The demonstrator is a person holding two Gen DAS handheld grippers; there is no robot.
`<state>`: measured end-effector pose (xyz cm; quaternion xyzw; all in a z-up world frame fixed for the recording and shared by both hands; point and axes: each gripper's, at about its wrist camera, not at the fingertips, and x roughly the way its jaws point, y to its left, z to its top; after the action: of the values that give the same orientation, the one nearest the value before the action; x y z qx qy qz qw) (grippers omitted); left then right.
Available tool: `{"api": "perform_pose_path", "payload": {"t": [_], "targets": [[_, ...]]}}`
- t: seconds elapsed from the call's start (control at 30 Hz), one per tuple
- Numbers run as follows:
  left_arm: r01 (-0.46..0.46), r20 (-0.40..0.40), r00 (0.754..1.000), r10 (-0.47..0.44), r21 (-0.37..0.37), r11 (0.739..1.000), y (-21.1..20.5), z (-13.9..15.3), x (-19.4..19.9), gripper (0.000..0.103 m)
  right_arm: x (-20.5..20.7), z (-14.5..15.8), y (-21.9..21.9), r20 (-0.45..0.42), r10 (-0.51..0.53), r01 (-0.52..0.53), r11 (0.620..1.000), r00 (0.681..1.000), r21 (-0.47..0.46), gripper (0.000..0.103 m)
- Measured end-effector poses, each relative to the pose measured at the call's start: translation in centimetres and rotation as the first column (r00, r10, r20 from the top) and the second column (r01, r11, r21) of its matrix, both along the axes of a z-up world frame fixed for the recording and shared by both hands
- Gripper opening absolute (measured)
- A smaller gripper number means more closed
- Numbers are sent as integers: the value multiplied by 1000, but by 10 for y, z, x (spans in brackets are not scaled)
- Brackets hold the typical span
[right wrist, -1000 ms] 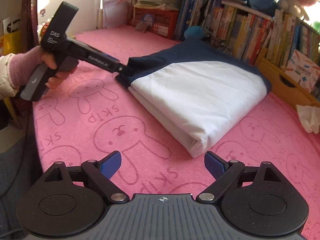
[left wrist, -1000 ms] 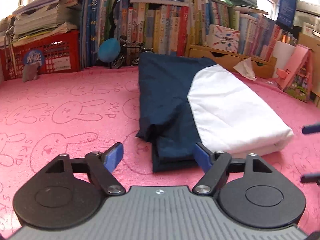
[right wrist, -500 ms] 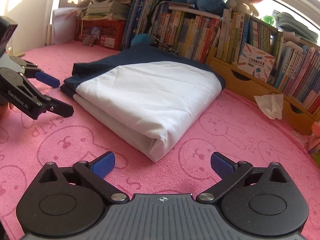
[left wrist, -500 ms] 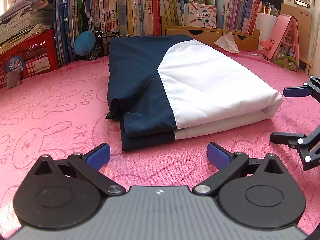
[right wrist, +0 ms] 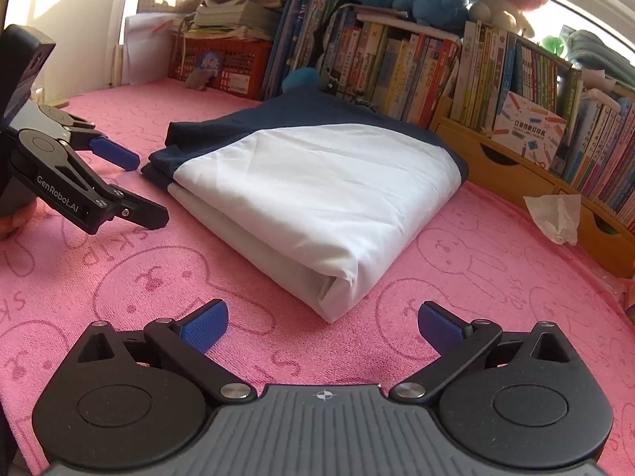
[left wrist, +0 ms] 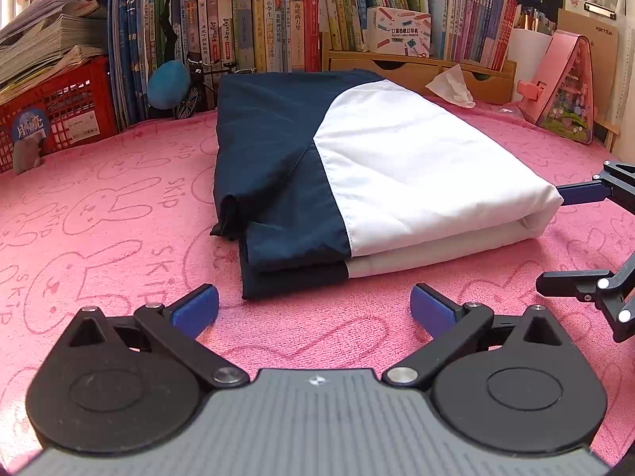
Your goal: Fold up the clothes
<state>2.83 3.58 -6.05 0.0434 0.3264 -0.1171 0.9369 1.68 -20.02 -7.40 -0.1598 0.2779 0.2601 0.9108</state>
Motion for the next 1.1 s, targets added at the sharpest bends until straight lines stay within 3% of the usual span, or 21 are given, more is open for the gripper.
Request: {"api": "perform_pose_path", "payload": {"t": [0.17,0.3,0.63,0.87,1.1], "targets": [[8,43,999,-6,-34,999,2,13,14,103,12,8,-4,-52,23,-16,991,998,129,103],[-10,-31,999,9,-11,1000,-2,-1,31,103,30,-4,-3,-157,-26,43,993,987,108,103],[-4,-29,1000,4,-7,1000,-3,-3,29,103,28,-6,-2,-155,-29,45,994,987,96,103],[73,-31,997,-73,3,997,1,-3,28,103,30,-6,-2,-155,-34,49,994,987,95,103],[74,-30,997,-74,3,997,0,-3,27,103,31,-8,-1,-155,-55,70,993,986,95,103]]}}
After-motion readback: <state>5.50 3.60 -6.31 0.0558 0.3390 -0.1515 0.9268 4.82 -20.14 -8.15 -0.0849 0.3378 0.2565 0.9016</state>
